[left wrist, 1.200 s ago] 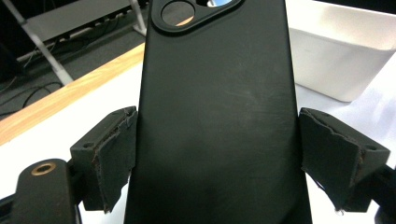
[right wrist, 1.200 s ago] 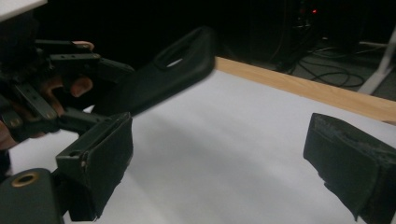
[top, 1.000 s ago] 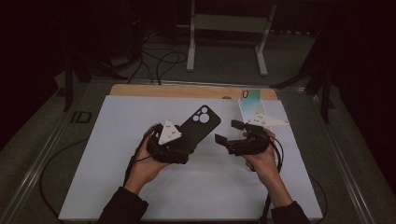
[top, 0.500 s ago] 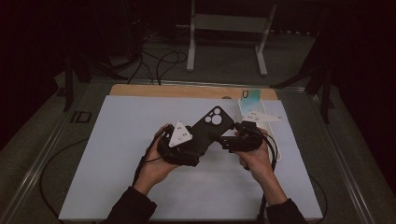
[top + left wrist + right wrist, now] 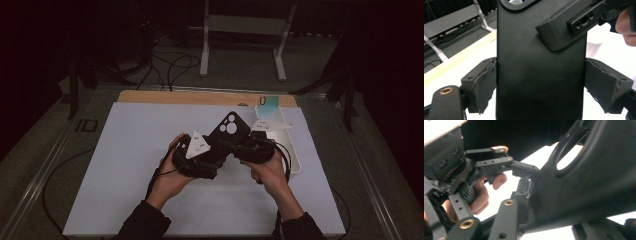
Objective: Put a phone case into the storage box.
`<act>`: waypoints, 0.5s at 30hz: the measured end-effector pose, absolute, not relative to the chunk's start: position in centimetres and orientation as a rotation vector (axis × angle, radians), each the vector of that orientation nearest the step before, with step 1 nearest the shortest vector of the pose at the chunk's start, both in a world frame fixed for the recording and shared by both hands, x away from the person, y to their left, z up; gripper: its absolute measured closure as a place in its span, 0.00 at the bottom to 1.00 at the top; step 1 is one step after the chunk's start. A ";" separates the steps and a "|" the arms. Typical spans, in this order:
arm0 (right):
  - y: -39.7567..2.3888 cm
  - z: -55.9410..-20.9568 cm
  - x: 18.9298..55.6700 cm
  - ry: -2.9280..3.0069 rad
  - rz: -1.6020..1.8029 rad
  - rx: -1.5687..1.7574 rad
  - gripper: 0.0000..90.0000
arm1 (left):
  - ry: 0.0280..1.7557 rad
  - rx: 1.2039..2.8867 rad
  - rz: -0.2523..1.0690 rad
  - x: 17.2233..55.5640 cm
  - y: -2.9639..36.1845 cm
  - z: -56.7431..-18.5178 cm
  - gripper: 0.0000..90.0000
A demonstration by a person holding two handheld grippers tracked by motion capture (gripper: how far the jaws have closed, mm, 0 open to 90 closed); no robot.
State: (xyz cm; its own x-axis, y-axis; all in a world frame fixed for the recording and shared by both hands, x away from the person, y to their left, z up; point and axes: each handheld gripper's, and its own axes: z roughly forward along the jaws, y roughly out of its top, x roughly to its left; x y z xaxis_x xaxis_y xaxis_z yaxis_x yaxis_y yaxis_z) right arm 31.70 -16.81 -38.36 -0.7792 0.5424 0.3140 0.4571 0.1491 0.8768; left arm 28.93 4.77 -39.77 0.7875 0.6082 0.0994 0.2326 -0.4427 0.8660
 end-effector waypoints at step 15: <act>-16.2 -38.2 31.5 2.344 1.714 0.942 0.95 | 0.659 2.034 0.494 29.2 4.9 -40.1 0.18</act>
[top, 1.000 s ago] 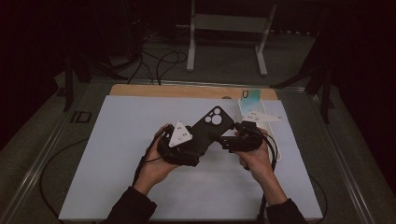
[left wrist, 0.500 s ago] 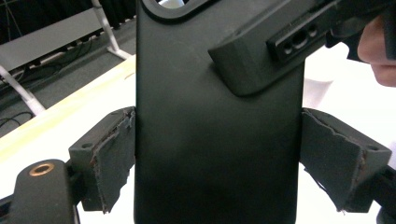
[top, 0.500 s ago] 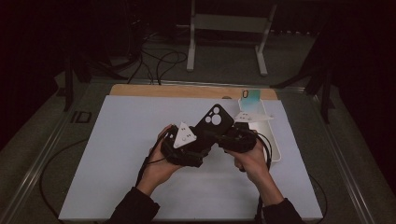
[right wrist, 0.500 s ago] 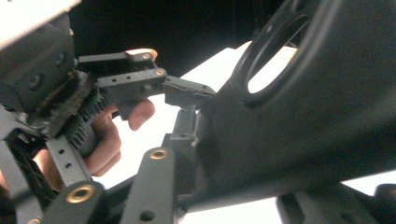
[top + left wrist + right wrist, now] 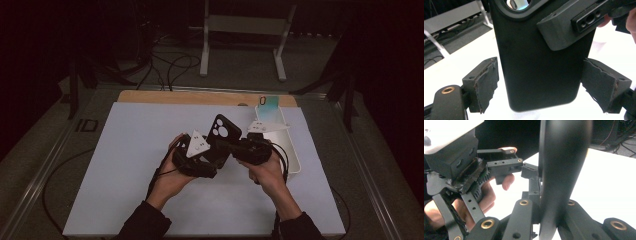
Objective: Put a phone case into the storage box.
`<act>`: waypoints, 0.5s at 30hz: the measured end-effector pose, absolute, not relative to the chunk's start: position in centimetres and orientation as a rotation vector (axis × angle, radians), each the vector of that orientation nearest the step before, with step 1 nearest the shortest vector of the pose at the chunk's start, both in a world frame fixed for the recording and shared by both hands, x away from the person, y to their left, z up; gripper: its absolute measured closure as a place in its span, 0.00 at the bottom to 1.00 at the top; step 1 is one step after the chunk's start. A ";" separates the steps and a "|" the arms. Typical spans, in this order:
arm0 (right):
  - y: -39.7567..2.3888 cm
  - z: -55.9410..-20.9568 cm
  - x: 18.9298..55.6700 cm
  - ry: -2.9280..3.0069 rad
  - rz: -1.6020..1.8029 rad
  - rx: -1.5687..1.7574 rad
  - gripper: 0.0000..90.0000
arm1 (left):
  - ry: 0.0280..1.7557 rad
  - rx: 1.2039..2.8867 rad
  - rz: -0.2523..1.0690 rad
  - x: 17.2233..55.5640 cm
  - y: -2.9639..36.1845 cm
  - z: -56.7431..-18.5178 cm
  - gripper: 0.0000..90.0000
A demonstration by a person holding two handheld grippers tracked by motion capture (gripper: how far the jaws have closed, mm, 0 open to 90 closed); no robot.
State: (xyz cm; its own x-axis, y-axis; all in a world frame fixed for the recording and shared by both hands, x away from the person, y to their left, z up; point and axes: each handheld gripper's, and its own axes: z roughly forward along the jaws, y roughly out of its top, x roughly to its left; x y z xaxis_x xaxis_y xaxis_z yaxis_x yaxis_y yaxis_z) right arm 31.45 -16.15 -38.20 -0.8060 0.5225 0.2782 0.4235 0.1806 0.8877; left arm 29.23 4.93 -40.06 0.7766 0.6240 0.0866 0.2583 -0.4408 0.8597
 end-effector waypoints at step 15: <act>-18.1 -37.1 31.1 2.316 1.734 0.873 0.95 | 0.650 2.025 0.266 30.0 8.1 -40.5 0.14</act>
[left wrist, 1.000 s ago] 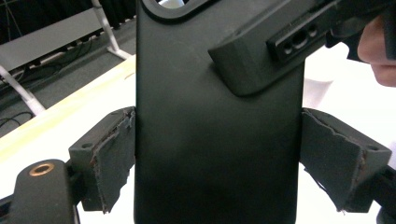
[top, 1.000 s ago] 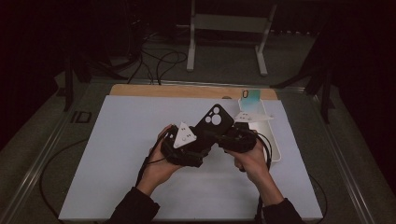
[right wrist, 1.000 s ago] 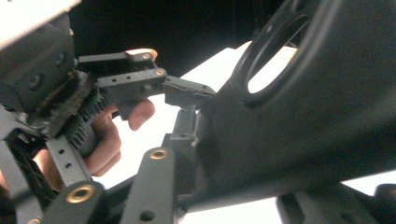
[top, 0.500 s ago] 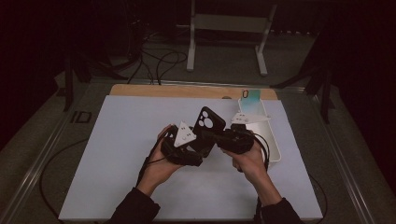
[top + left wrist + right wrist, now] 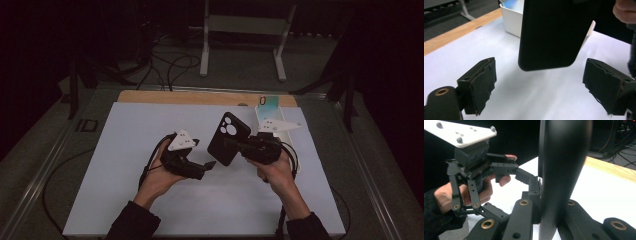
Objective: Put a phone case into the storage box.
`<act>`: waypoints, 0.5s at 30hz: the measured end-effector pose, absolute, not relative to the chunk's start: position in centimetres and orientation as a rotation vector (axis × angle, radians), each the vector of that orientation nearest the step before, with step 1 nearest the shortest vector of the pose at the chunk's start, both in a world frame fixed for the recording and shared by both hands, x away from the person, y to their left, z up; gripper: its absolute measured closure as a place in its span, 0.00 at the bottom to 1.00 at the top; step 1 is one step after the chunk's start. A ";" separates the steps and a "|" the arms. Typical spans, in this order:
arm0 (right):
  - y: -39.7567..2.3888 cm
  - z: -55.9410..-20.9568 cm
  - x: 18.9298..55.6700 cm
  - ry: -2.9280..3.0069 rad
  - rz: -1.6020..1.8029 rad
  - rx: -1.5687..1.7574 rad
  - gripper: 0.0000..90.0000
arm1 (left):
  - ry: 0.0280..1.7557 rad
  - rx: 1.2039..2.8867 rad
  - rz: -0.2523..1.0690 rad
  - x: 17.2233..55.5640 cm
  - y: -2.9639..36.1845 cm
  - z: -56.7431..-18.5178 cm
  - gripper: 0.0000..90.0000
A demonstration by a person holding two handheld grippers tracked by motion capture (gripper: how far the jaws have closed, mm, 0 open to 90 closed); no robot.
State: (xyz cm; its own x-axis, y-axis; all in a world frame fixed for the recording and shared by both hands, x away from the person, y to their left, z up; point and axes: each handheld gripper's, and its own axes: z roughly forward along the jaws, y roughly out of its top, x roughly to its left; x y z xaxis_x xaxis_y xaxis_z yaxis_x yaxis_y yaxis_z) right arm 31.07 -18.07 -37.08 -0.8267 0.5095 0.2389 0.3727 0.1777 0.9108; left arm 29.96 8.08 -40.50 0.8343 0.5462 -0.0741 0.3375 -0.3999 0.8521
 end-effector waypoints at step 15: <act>-17.7 -36.5 30.1 2.417 1.832 0.641 0.95 | 0.549 2.042 0.158 29.8 7.2 -40.8 0.21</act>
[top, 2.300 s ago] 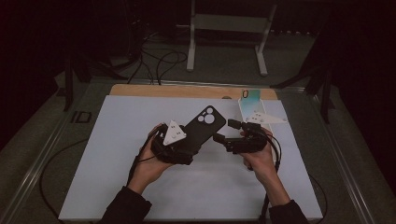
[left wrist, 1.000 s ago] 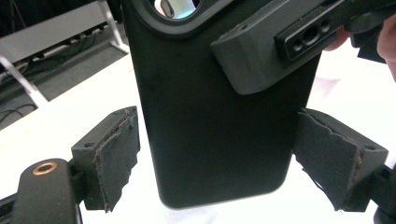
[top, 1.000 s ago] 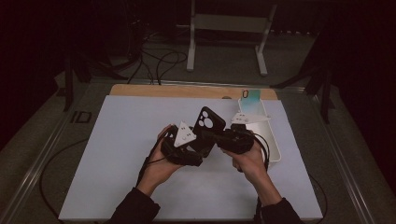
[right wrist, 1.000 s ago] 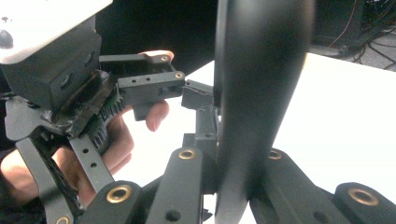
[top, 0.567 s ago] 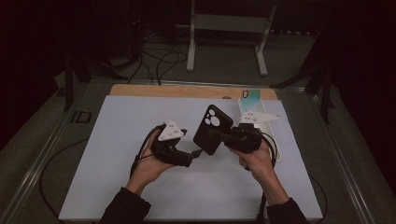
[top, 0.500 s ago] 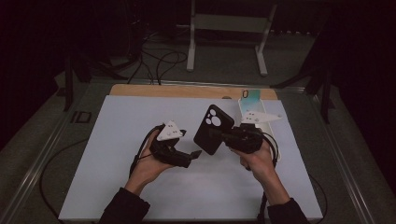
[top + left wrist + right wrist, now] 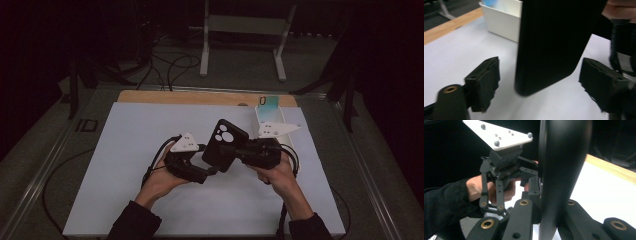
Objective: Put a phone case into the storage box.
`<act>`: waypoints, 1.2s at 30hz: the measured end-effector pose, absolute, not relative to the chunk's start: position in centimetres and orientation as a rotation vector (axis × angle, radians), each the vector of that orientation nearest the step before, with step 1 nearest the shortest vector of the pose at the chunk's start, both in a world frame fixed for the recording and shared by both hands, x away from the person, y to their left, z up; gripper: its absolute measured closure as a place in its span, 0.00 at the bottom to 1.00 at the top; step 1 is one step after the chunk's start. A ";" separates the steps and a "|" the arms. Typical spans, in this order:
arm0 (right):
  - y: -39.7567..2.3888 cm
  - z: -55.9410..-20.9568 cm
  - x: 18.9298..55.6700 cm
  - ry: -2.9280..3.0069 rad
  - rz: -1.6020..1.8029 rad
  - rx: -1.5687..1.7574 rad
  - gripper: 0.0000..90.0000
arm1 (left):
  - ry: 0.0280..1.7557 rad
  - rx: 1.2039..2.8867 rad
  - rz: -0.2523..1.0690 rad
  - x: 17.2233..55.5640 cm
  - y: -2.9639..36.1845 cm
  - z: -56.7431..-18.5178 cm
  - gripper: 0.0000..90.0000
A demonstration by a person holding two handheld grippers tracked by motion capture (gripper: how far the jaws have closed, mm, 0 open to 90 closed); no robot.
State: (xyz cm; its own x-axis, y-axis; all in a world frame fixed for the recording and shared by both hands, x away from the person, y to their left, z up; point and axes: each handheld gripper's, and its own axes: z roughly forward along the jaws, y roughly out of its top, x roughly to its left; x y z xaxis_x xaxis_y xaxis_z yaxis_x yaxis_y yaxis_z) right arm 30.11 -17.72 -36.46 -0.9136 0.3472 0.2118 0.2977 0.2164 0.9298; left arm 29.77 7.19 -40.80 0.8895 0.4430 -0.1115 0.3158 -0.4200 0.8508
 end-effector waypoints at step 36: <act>-16.0 -36.5 30.4 2.363 1.641 0.670 0.28 | 0.472 2.083 0.175 29.1 6.5 -41.3 0.89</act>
